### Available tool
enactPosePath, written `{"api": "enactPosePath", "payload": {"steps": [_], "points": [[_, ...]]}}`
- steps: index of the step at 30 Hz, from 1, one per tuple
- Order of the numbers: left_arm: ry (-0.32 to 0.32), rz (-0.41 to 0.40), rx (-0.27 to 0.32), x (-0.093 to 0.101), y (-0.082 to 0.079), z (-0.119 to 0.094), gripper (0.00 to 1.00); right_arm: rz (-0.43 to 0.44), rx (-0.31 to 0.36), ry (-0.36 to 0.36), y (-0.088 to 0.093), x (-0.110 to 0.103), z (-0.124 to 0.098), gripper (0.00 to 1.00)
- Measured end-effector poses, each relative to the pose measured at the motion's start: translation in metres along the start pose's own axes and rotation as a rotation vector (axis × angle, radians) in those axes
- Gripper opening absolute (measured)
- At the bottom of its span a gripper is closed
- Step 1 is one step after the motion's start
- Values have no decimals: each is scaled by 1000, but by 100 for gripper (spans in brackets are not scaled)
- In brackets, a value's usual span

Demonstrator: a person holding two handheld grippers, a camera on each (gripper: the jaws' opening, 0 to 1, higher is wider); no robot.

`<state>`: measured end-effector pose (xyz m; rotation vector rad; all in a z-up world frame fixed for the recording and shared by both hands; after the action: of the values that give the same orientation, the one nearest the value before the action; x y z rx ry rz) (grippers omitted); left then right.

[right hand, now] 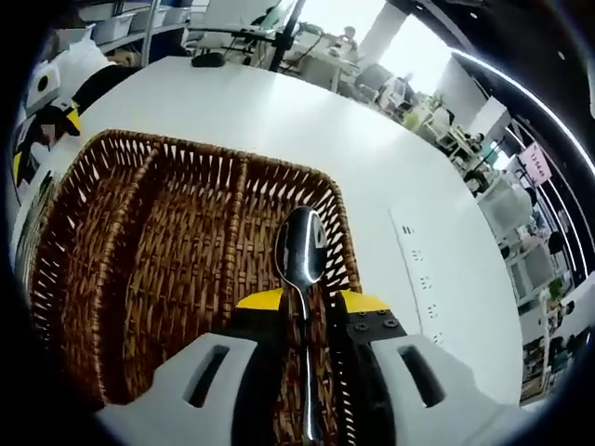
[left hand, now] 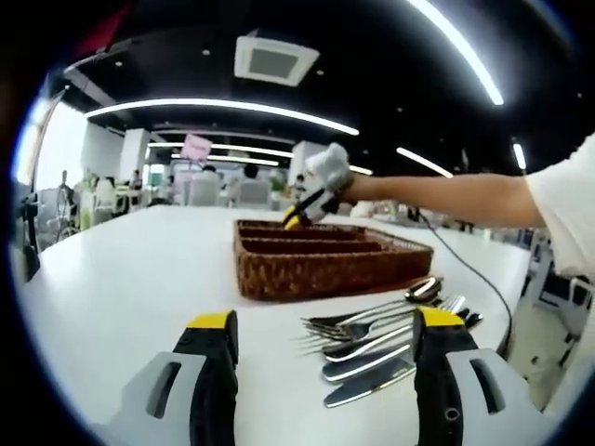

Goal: Arrange the knives, forks, and spoons in their matching storage slots by inserting each utensil handle-first until every utensil is classified and aligned in the correct compartment

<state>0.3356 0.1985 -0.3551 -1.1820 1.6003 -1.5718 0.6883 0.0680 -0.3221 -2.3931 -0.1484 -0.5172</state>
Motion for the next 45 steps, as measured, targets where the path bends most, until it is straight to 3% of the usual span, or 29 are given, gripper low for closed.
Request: {"api": "enactPosePath", "payload": {"steps": [14,19,26,34,39,45], "points": [[6,-1,9,8,-5,-9,78,30,93,18,-14,-8,-22,40],[5,5,18,11,-10,-15,78,54,127,-2,-20,-20,-29,56],[7,3,24,15,-11,-20,78,72,135,-19,-20,-28,-37,69],[19,9,38,29,-16,-31,78,191,202,-70,-24,-47,-60,93],[23,16,44,34,-18,-35,78,200,196,-67,-23,-57,-68,98],[27,22,50,40,-19,-43,78,197,188,-66,-19,-72,-76,98]]}}
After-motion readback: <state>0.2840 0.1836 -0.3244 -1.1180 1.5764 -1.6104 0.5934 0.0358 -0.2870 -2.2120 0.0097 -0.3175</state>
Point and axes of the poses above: the point that each gripper's makers call its tool centre point, and the gripper's own axes: z roughly forward along the fingers, x roughly to its right, y roughly out of its underside, the point moved 7 cm from there along -z, roughly backward along the fingers, and after that the axes turned 1 degree about -z, right-handed, at the moved point
